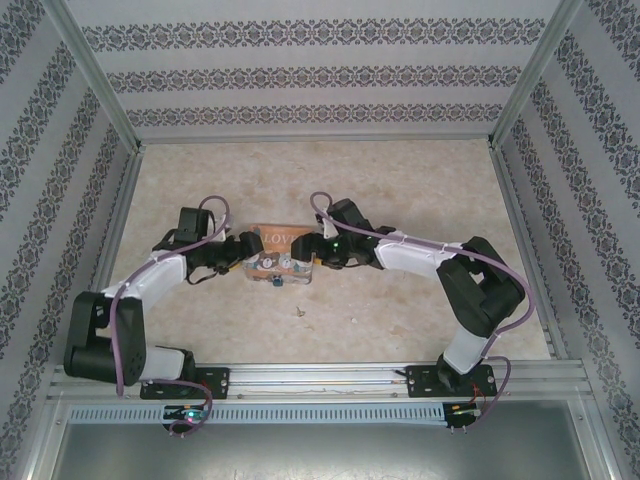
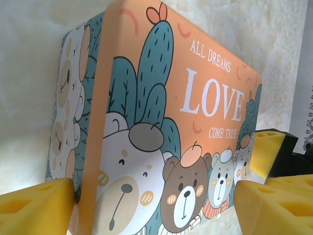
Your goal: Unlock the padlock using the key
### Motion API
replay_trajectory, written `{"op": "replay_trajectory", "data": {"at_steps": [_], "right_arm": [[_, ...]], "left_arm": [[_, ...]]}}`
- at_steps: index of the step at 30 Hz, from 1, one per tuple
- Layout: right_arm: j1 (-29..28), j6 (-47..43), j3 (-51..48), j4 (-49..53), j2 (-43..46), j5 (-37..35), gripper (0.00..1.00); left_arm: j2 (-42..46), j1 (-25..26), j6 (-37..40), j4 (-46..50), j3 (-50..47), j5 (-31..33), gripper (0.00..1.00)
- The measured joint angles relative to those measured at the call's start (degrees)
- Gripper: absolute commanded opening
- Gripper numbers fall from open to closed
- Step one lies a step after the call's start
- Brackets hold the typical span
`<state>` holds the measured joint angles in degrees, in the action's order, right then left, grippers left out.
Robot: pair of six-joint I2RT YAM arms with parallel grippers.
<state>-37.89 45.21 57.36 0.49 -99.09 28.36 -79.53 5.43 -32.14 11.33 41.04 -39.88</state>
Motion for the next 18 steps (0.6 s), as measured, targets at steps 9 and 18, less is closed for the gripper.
{"op": "replay_trajectory", "data": {"at_steps": [9,18], "right_arm": [[4.7,-1.9,1.8,1.1,-1.4,-0.9,0.78],[6.4,-2.4,2.6,1.5,-2.0,-1.0,0.78]], "left_arm": [[-13.2,3.9,-0.2,-3.3,11.5,2.9,0.83],[-20.4,4.9,-0.3,-5.1,18.8,4.2,0.87]]}}
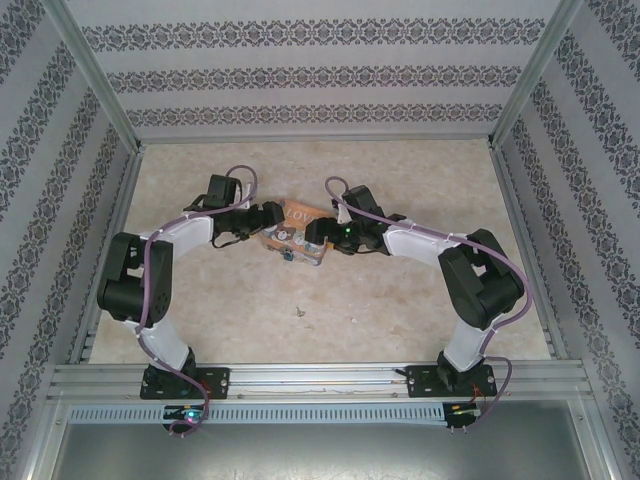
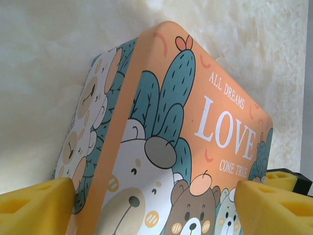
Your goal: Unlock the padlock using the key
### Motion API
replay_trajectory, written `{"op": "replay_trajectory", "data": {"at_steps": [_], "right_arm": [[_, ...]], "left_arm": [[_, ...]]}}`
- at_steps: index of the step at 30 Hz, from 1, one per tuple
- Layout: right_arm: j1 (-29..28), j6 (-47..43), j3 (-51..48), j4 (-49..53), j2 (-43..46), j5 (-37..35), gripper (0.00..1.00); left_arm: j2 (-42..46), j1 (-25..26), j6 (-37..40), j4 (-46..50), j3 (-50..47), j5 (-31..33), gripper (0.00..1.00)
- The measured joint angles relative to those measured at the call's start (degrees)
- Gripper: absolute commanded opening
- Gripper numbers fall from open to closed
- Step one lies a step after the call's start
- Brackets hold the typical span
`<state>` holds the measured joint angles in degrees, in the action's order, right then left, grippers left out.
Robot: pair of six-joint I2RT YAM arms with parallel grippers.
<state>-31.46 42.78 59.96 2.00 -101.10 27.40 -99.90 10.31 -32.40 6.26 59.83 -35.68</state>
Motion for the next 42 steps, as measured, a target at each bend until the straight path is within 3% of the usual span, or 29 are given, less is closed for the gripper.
{"op": "replay_trajectory", "data": {"at_steps": [8,13,21,30,42], "right_arm": [[0.1,-2.3,-0.6,1.8,2.1,-4.0,0.78],[-1.2,-5.5,-3.0,6.8,10.1,-8.3,0.77],[-13.0,-14.3,-3.3,16.1,15.9,-12.1,0.64],[-23.3,-21.2,-1.8,25.0,8.8,-13.5,0.57],[-25.9,-29.8,8.6,34.1,-1.2,-14.8,0.53]], "left_arm": [[0.9,1.0,1.0,1.1,0.4,2.2,0.94],[9.0,-0.3,1.9,2.0,-2.4,4.8,0.96],[28.2,-5.4,4.6,2.9,-11.3,10.8,0.99],[45.0,-6.3,6.6,3.8,-21.7,19.9,0.99],[50.8,-6.6,6.9,5.6,-23.4,24.4,0.99]]}}
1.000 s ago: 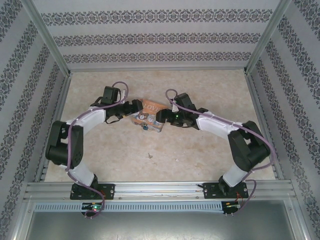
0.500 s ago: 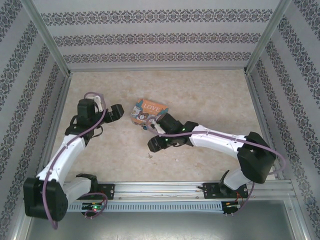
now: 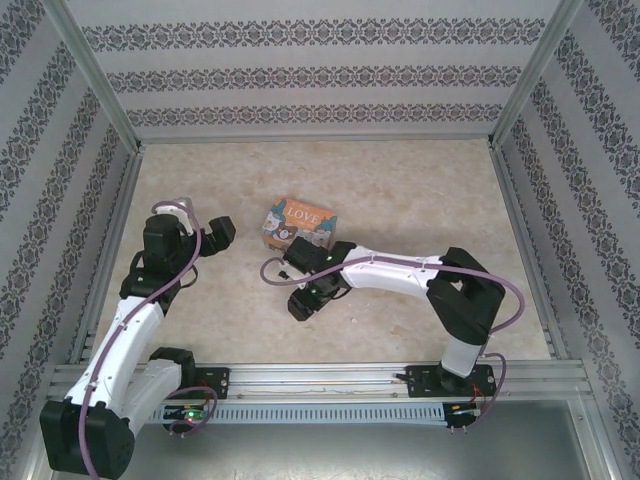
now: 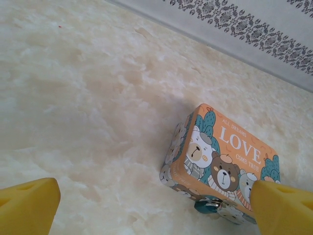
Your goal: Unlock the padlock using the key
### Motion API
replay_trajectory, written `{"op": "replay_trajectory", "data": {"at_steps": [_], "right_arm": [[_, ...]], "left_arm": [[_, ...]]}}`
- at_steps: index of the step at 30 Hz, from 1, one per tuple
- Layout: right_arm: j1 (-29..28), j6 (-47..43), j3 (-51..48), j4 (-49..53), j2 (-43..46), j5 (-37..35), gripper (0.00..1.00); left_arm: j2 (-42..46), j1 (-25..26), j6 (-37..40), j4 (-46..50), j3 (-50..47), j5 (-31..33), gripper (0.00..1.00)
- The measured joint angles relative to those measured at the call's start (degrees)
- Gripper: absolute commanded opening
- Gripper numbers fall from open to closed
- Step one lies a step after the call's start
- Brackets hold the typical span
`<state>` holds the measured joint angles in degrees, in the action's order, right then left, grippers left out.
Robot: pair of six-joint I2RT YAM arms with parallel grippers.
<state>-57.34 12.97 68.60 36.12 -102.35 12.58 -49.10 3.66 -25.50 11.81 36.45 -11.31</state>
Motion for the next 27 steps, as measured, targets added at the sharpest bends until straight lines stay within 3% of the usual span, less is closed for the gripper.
{"op": "replay_trajectory", "data": {"at_steps": [27], "right_arm": [[-1.4,-10.5,9.4,8.4,-9.7,-3.8,0.42]], "left_arm": [[1.9,0.0,-2.2,1.1,-2.1,1.6,0.99]]}}
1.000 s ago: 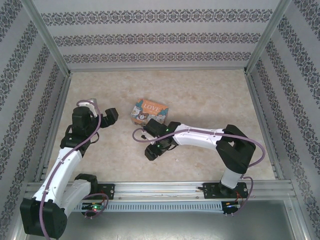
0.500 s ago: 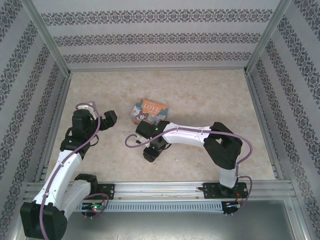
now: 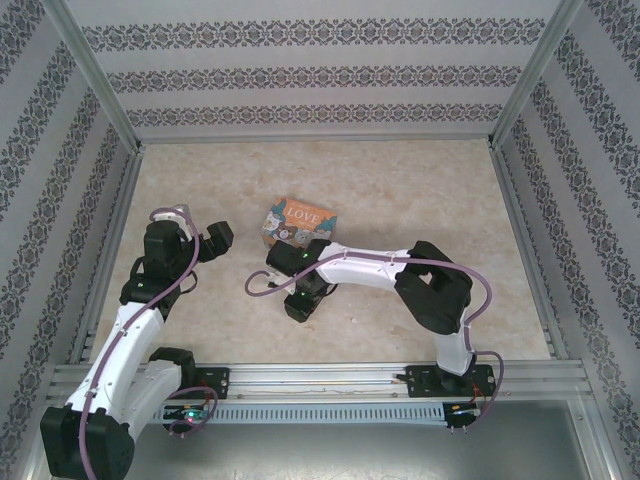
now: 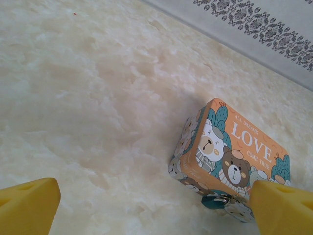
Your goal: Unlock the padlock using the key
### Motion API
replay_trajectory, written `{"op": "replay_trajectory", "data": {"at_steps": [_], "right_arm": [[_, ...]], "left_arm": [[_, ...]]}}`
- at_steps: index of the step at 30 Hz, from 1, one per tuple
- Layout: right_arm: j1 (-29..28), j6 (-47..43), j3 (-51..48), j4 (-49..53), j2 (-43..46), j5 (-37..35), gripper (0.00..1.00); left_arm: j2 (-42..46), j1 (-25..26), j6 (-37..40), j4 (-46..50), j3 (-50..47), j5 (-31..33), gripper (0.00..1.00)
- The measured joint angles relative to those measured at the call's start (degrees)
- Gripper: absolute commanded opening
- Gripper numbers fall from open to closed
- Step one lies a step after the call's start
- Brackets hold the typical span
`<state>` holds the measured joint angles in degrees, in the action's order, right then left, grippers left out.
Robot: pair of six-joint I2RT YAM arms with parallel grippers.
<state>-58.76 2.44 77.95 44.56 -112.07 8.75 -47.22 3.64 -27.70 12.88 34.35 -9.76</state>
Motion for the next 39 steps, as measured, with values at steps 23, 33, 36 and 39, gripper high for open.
{"op": "replay_trajectory", "data": {"at_steps": [23,33,36,39], "right_arm": [[-0.5,0.1,0.0,-1.5,-1.9,-0.3,0.0],[4.3,4.9,-9.7,-11.1,7.6,1.6,0.0],[6.9,8.2,-13.2,-17.5,12.5,2.9,0.0],[9.4,12.2,-16.5,-25.3,16.8,3.9,0.0]], "left_arm": [[0.3,0.0,-0.2,0.1,0.0,0.2,0.99],[1.0,0.0,-1.3,0.6,0.3,-1.2,1.0],[1.0,0.0,-2.5,0.7,1.0,-3.6,0.97],[0.9,0.0,-4.6,0.2,1.6,-7.3,0.92]]}}
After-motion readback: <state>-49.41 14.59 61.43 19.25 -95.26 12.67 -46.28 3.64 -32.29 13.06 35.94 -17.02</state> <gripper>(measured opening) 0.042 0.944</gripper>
